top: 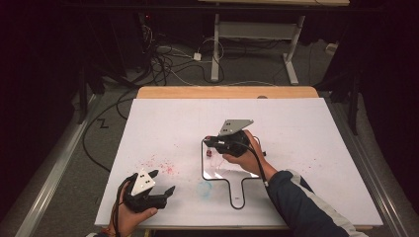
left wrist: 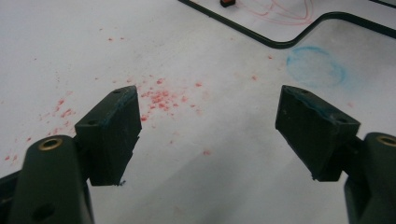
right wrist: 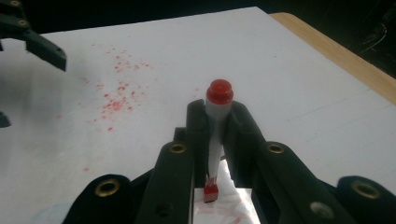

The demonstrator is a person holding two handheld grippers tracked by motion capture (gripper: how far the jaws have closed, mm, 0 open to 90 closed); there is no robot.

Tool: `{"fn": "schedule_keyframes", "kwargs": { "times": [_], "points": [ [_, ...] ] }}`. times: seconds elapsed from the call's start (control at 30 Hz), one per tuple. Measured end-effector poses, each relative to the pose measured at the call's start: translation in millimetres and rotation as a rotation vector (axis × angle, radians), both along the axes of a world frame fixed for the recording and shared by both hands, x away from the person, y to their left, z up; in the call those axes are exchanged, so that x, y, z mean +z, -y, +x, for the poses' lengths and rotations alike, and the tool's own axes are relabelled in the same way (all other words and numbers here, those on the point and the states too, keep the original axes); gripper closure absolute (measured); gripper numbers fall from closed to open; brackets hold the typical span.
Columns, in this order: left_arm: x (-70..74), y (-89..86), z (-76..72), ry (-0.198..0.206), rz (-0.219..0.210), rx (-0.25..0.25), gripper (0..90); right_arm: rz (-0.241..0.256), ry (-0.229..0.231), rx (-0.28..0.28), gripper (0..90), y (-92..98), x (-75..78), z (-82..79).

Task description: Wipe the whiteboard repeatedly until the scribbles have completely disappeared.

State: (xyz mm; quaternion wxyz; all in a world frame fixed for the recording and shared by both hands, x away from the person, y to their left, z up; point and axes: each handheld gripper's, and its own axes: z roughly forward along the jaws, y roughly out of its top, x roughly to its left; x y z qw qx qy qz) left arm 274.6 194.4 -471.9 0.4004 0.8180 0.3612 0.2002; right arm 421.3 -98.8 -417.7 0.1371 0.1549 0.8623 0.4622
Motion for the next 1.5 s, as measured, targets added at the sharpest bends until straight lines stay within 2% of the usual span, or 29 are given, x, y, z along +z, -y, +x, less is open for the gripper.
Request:
{"fn": "schedule_keyframes", "kwargs": {
  "times": [0.13, 0.23, 0.3, 0.37, 0.4, 0.5, 0.63, 0.7, 0.8, 0.83, 0.93, 1.17, 1.23, 1.33, 1.43, 1.5],
  "points": [
    [0.4, 0.7, 0.0, 0.0, -0.004, -0.002, 21.8, 0.015, -0.045, 0.036, 81.3, 1.5, 0.6, -11.1],
    [0.6, 1.2, -0.1, 0.0, -0.003, -0.003, 21.8, -0.012, -0.018, 0.035, 81.3, 1.0, 2.1, -13.0],
    [0.5, 1.6, -0.1, -0.001, -0.001, -0.002, 21.8, -0.035, 0.026, -0.008, 81.4, 2.1, 2.2, -8.2],
    [0.4, 1.5, -0.2, -0.002, -0.001, -0.003, 21.9, -0.02, 0.027, -0.049, 81.3, 5.9, 1.2, 3.7],
    [0.4, 1.6, -0.1, -0.001, 0.0, -0.004, 21.9, -0.029, 0.049, -0.061, 81.4, 6.8, 0.9, 7.3],
    [0.0, 1.1, 0.2, -0.002, -0.003, -0.006, 21.9, -0.013, 0.067, -0.109, 81.3, 13.5, -1.7, 22.8],
    [-0.1, 0.3, 0.8, -0.003, 0.0, -0.01, 21.8, -0.025, 0.098, -0.194, 81.3, 23.1, -2.6, 36.8],
    [-0.3, 0.2, 1.0, -0.004, -0.002, -0.012, 21.9, -0.013, 0.082, -0.206, 81.4, 26.7, -2.0, 40.4],
    [-0.6, 0.6, 1.6, -0.006, 0.0, -0.014, 21.9, -0.015, 0.077, -0.196, 81.3, 23.3, -2.0, 37.0],
    [-0.5, 0.7, 1.5, -0.006, -0.003, -0.013, 21.9, 0.001, 0.051, -0.181, 81.3, 21.5, -1.8, 35.1],
    [-0.3, 0.8, 1.4, -0.006, -0.002, -0.014, 21.9, 0.015, 0.019, -0.13, 81.3, 13.1, -1.5, 26.9],
    [-0.5, 1.5, 1.6, -0.009, -0.002, -0.017, 21.9, 0.015, -0.028, -0.028, 81.3, -1.8, -0.5, -2.4],
    [-0.4, 1.8, 1.4, -0.01, -0.002, -0.017, 21.8, -0.002, -0.013, -0.023, 81.3, -3.5, 0.3, -7.8],
    [-0.3, 2.1, 1.2, -0.009, 0.0, -0.017, 21.9, -0.021, 0.008, -0.041, 81.4, -0.6, 1.4, -5.6],
    [-0.3, 1.9, 1.2, -0.009, 0.0, -0.016, 21.9, -0.046, 0.034, -0.126, 81.3, 8.1, 3.2, 3.2],
    [-0.8, 2.0, 1.8, -0.011, 0.001, -0.019, 21.9, -0.075, 0.07, -0.176, 81.3, 13.0, 3.7, 7.9]
  ]
}}
